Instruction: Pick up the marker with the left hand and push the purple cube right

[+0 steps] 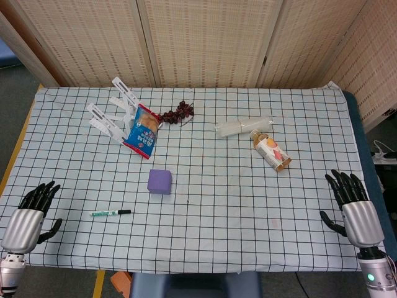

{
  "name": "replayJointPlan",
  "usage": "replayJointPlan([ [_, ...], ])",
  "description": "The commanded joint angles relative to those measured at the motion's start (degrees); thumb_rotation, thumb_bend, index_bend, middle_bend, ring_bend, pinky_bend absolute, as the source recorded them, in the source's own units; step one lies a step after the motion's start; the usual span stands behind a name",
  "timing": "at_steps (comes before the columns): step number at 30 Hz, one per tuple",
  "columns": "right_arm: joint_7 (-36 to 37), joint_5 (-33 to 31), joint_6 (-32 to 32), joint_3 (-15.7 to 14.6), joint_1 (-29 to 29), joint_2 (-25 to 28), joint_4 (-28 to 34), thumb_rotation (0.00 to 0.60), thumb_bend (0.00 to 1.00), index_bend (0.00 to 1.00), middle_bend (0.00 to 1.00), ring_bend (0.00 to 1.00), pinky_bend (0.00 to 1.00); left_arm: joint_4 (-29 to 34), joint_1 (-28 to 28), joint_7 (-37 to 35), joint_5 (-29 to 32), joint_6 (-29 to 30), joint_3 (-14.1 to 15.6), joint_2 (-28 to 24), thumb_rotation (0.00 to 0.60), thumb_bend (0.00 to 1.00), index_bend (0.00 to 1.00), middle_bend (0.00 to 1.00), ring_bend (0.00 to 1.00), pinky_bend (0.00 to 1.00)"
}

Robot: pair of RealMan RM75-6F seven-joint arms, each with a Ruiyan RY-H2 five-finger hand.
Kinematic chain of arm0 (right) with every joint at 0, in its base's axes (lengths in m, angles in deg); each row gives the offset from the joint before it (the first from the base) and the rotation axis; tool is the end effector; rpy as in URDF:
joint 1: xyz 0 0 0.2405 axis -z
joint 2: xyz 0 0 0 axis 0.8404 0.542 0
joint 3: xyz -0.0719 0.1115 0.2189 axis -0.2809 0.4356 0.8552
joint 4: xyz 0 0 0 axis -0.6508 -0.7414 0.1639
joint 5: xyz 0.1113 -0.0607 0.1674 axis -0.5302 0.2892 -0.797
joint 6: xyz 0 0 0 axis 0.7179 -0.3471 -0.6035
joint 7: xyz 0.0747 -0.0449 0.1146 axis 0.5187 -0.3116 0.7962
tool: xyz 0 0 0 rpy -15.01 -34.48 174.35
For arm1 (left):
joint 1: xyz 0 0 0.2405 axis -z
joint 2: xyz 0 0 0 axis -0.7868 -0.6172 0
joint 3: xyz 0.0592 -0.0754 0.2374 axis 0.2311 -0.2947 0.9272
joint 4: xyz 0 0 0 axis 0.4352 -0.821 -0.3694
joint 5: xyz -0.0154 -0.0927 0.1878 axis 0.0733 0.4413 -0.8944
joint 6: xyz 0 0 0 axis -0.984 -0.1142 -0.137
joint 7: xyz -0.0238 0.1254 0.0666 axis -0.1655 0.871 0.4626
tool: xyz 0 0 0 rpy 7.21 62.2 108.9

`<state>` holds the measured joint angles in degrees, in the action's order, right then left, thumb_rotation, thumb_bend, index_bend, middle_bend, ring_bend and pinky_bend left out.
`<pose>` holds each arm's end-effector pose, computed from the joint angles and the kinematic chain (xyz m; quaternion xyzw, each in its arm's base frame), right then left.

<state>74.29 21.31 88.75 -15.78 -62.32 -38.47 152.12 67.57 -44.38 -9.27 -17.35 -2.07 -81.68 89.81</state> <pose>-0.3009 -0.1809 0.1413 0.6134 -0.3354 0.4386 0.5647 -0.3056 0.1894 0.1386 -0.6463 -0.3339 -0.3851 0.5679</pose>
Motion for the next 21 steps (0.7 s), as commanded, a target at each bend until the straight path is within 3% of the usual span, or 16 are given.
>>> replayJointPlan([
  [1, 0.26, 0.04, 0.05, 0.04, -0.02, 0.14, 0.13, 0.6, 0.17, 0.0, 0.0, 0.0, 0.0, 0.36, -0.3, 1.69, 0.91, -0.09, -0.05, 0.32, 0.6, 0.37, 0.0, 0.0, 0.0, 0.17],
  [5, 0.59, 0.38, 1.01, 0.16, 0.25, 0.43, 0.16, 0.6, 0.17, 0.0, 0.0, 0.0, 0.0, 1.72, -0.82, 7.3, 2.88, -0.07, -0.48, 1.43, 0.6, 0.37, 0.0, 0.0, 0.02, 0.31],
  [7, 0.79, 0.33, 1.19, 0.23, 0.32, 0.49, 0.26, 0.6, 0.17, 0.0, 0.0, 0.0, 0.0, 0.47, -0.87, 9.4, 2.05, 0.65, -0.34, 2.73, 0.6, 0.37, 0.02, 0.01, 0.08, 0.39],
  [11, 0.45, -0.12, 0.38, 0.08, 0.24, 0.67, 0.32, 0.6, 0.17, 0.0, 0.0, 0.0, 0.0, -5.7, -0.78, 11.7, -2.43, 3.47, 0.63, 7.84, 0.6, 0.37, 0.14, 0.21, 0.56, 0.83],
  [12, 0.26, -0.27, 0.06, 0.04, 0.18, 0.71, 0.39, 0.6, 0.17, 0.0, 0.0, 0.0, 0.0, -7.17, -0.64, 11.92, -3.3, 3.51, 1.03, 8.74, 0.6, 0.38, 0.18, 0.26, 0.64, 0.89],
  [15, -0.38, -0.49, -0.64, -0.08, 0.02, 0.71, 0.62, 0.6, 0.17, 0.0, 0.0, 0.0, 0.0, -10.72, 0.07, 13.04, -4.17, 1.64, 2.03, 11.26, 0.6, 0.38, 0.25, 0.33, 0.74, 0.96],
  [21, -1.08, -0.97, -2.27, -0.53, -0.28, 1.17, 1.3, 0.6, 0.17, 0.0, 0.0, 0.0, 0.0, -15.55, 2.74, 13.1, -1.95, -3.86, 1.1, 15.41, 0.6, 0.39, 0.3, 0.37, 0.78, 0.99],
])
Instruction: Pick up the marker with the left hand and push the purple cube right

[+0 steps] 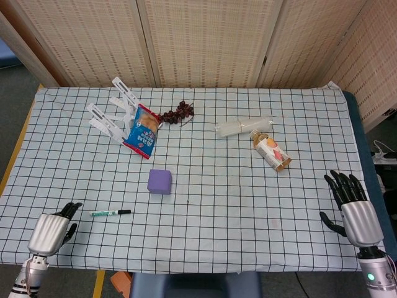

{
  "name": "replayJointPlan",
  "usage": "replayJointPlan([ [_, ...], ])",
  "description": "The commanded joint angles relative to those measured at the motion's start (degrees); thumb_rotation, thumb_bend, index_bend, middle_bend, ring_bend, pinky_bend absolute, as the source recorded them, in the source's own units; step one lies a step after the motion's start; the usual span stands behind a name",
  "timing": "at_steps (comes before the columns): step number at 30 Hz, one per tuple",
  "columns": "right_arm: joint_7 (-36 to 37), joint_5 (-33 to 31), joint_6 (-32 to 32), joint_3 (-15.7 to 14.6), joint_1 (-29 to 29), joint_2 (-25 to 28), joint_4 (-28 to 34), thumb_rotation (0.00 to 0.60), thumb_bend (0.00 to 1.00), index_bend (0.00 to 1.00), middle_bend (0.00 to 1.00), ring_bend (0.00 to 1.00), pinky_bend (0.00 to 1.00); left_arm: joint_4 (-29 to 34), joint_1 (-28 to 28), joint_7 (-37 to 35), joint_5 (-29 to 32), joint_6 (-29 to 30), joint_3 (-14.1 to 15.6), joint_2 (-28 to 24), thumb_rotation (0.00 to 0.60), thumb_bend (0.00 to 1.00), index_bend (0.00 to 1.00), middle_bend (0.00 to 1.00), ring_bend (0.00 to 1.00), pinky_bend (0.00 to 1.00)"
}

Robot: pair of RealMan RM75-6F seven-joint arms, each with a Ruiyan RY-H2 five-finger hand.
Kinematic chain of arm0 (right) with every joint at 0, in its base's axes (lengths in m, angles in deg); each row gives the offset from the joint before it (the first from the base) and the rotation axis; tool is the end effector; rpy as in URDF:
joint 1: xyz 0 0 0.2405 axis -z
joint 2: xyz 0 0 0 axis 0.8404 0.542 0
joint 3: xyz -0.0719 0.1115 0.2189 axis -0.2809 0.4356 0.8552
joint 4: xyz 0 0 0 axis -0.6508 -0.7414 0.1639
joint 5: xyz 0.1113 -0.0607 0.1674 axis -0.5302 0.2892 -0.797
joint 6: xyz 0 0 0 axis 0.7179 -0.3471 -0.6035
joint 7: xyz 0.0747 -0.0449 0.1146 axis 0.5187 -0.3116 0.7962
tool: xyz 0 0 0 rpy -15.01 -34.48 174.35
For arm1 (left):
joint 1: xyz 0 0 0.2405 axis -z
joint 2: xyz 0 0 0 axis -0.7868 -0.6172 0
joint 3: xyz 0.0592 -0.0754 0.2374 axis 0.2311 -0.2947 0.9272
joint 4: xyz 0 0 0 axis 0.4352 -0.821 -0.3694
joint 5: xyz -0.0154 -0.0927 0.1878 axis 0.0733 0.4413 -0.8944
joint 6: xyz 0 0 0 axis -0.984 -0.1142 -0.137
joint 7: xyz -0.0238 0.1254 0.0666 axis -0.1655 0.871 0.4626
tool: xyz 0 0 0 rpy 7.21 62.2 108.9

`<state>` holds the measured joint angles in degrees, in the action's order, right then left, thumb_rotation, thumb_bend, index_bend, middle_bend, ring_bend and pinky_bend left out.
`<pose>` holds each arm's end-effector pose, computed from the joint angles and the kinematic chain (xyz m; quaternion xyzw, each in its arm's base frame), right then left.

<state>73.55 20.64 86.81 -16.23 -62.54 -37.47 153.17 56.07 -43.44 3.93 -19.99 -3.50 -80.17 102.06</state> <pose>-0.3024 -0.1809 0.1405 0.6219 -0.3447 0.4218 0.5626 -0.3125 0.1895 0.0753 -0.7051 -0.2553 -0.3211 0.5783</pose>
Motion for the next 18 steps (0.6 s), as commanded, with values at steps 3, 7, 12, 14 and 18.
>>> replayJointPlan([
  [3, -0.72, -0.49, -0.17, 0.08, 0.0, 0.12, 0.27, 0.6, 0.17, 0.0, 0.0, 0.0, 0.0, -7.52, 2.48, 0.71, 0.14, -2.75, -0.25, 5.88, 0.6, 0.4, 0.34, 0.4, 0.8, 1.0],
  [7, -1.36, -1.03, -0.65, -0.01, 0.09, 0.29, 0.56, 0.6, 0.17, 0.0, 0.0, 0.0, 0.0, -10.47, 3.17, 1.34, -0.62, -1.81, -0.61, 8.85, 0.6, 0.4, 0.33, 0.39, 0.8, 1.0],
  [12, -1.6, -0.83, -0.64, -0.04, 0.04, 0.31, 0.8, 0.6, 0.17, 0.0, 0.0, 0.0, 0.0, -13.49, 4.17, 3.11, -0.31, -2.42, -1.07, 12.42, 0.6, 0.4, 0.33, 0.37, 0.8, 1.0],
  [14, -1.51, -0.75, -0.57, -0.05, 0.06, 0.34, 0.76, 0.6, 0.17, 0.0, 0.0, 0.0, 0.0, -14.35, 4.55, 3.81, -0.07, -2.83, -1.23, 13.24, 0.6, 0.4, 0.33, 0.37, 0.8, 1.0],
  [18, -1.17, -1.05, -0.52, 0.07, 0.14, 0.59, 0.84, 0.6, 0.17, 0.0, 0.0, 0.0, 0.0, -15.51, 5.2, 6.63, 0.79, -4.5, -1.19, 14.63, 0.6, 0.4, 0.33, 0.37, 0.8, 1.0],
])
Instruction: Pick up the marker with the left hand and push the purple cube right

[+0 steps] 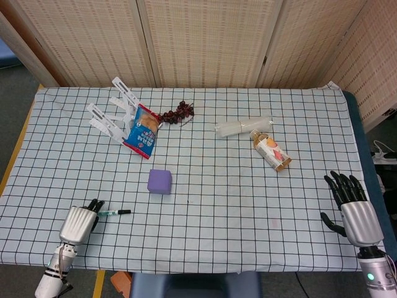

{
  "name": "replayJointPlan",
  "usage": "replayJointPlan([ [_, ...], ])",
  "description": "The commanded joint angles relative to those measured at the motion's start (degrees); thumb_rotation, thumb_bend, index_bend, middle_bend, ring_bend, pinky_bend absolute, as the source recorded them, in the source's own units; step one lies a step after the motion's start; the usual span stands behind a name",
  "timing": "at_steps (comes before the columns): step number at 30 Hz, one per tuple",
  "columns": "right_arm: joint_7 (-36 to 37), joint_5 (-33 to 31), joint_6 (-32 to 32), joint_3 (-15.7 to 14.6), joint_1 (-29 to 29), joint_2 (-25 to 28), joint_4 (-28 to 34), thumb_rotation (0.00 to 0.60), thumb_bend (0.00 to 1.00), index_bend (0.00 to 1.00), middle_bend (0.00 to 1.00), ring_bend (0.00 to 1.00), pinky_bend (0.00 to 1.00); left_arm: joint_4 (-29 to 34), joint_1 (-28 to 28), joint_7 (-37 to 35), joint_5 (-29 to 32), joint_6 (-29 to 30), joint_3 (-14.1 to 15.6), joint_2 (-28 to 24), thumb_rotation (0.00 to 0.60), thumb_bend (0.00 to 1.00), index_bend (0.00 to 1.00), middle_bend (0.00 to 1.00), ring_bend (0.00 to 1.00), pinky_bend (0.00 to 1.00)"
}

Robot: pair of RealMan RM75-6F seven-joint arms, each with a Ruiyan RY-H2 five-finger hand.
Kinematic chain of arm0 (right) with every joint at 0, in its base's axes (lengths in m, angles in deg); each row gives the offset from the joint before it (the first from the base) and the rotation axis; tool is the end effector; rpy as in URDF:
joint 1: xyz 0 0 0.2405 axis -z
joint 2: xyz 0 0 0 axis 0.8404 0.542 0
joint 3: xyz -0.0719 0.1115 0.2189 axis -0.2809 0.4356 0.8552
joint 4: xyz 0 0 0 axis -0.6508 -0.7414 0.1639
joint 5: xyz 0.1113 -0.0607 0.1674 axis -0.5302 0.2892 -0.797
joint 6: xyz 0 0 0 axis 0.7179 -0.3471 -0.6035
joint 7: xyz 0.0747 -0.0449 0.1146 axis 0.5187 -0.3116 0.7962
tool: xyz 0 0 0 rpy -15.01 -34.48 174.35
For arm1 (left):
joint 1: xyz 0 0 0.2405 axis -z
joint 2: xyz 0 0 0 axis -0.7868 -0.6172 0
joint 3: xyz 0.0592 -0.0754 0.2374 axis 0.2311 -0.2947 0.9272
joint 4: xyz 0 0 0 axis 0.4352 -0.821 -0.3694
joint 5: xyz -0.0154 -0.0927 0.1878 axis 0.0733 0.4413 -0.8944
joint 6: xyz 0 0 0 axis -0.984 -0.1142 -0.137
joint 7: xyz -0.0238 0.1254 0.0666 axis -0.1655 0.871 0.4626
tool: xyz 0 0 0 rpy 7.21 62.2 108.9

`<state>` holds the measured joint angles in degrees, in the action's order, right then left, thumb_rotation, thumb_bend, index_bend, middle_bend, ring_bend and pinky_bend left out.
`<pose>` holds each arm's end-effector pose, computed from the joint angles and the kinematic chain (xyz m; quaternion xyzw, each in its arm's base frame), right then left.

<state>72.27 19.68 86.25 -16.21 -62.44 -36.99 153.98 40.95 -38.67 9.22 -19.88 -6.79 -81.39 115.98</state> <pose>-0.3035 -0.1806 0.1417 0.6217 -0.3462 0.4111 0.5697 -0.3060 0.2207 0.0110 -0.7338 -0.1968 -0.2976 0.5781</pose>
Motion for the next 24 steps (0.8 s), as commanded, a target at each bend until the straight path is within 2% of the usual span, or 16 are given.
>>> replayJointPlan([
  [1, 0.19, -0.15, 0.08, 0.09, 0.07, 0.2, 0.07, 0.6, 0.17, 0.0, 0.0, 0.0, 0.0, -0.3, 0.5, 2.05, 0.89, -1.62, 0.11, 0.73, 0.6, 0.4, 0.33, 0.36, 0.8, 1.0],
  [9, -0.01, 0.57, 0.87, 0.13, 0.18, 0.38, -0.4, 0.6, 0.17, 0.0, 0.0, 0.0, 0.0, 0.2, 0.91, 7.36, 1.8, -3.13, 0.63, 1.29, 0.6, 0.41, 0.34, 0.37, 0.8, 1.0],
  [18, 1.38, 0.7, 1.17, -0.04, 0.46, 1.12, 0.15, 0.6, 0.17, 0.0, 0.0, 0.0, 0.0, -4.9, 1.62, 13.51, 0.83, -1.65, 0.76, 4.5, 0.6, 0.41, 0.37, 0.38, 0.8, 1.0],
  [24, 2.0, 0.88, 1.42, -0.12, 0.62, 1.55, 0.41, 0.6, 0.17, 0.0, 0.0, 0.0, 0.0, -4.88, 1.88, 14.01, 0.8, -2.03, 1.28, 4.99, 0.6, 0.41, 0.37, 0.39, 0.8, 1.0],
])
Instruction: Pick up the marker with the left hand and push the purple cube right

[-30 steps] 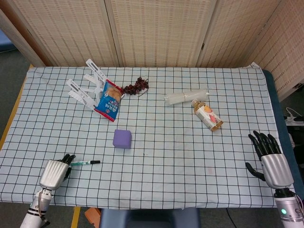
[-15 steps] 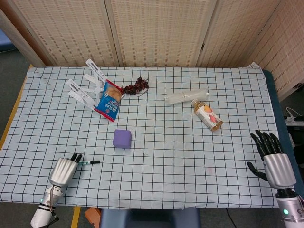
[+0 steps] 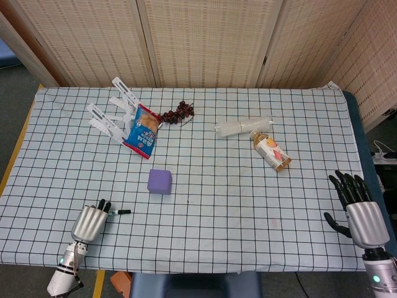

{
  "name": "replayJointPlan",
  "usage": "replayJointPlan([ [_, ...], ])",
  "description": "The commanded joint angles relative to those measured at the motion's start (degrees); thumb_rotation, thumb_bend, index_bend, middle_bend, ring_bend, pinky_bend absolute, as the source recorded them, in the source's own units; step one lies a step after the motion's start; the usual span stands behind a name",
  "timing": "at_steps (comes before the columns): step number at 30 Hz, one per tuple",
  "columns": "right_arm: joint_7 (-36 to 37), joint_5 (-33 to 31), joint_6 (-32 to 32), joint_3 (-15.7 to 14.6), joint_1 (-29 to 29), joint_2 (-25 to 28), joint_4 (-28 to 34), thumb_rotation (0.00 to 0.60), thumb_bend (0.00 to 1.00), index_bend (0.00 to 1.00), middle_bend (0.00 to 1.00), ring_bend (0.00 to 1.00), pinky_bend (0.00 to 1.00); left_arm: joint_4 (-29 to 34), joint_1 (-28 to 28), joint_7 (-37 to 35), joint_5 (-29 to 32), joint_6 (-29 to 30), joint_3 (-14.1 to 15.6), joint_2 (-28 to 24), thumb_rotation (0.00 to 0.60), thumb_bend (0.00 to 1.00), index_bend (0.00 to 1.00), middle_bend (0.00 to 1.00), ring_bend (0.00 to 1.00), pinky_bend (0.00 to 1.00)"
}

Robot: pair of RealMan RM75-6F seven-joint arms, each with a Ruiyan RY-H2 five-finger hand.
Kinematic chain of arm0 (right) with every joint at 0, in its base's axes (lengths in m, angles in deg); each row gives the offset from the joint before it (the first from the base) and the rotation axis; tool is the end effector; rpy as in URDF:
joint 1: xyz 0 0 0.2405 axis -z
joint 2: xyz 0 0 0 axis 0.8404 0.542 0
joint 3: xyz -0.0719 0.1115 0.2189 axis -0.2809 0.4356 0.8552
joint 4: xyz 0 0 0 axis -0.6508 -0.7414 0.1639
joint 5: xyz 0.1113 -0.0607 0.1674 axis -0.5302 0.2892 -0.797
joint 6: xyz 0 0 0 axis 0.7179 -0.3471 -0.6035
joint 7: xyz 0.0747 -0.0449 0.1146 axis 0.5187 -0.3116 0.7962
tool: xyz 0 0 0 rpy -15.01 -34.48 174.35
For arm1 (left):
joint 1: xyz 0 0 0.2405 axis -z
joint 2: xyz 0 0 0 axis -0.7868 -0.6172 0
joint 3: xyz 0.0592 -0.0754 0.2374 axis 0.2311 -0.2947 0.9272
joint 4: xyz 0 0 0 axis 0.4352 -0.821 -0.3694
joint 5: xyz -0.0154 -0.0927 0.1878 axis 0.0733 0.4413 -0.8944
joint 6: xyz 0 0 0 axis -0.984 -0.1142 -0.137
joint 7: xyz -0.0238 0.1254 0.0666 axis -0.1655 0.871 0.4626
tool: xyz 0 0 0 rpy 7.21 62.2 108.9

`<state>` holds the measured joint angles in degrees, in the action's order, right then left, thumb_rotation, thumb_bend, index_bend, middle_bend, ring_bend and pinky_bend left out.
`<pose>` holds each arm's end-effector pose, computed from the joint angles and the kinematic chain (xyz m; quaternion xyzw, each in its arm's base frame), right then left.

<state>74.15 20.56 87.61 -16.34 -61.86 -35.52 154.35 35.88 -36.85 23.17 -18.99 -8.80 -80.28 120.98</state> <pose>-0.3032 -0.1768 0.1512 0.6178 -0.3443 0.4212 0.5678 -0.3016 0.2262 -0.0174 -0.7667 -0.1052 -0.2191 0.5942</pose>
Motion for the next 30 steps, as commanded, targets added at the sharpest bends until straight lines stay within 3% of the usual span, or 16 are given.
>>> replayJointPlan([
  [1, 0.23, 0.0, 0.09, 0.01, 0.06, 0.11, 0.02, 0.6, 0.17, 0.0, 0.0, 0.0, 0.0, 0.35, 0.06, 0.12, -0.11, -0.07, 0.28, -0.01, 0.6, 0.41, 0.37, 0.38, 0.8, 1.0],
  [8, 0.57, 0.16, 0.17, -0.08, 0.16, 0.3, 0.07, 0.6, 0.17, 0.0, 0.0, 0.0, 0.0, 1.72, 0.17, 1.19, 0.52, -1.46, 0.85, -0.22, 0.6, 0.41, 0.38, 0.39, 0.8, 1.0],
  [17, 0.42, 0.02, -0.42, -0.44, 0.27, 0.85, 0.8, 0.6, 0.17, 0.0, 0.0, 0.0, 0.0, 0.36, 0.55, 2.79, 0.55, -1.18, 0.75, 0.4, 0.6, 0.42, 0.42, 0.48, 0.8, 1.0],
  [30, 0.03, -0.13, -0.82, -0.53, 0.32, 1.29, 1.54, 0.6, 0.17, 0.0, 0.0, 0.0, 0.0, -3.68, 0.68, -0.54, -0.87, 1.64, 1.12, 1.95, 0.6, 0.44, 0.54, 0.56, 0.79, 1.0],
])
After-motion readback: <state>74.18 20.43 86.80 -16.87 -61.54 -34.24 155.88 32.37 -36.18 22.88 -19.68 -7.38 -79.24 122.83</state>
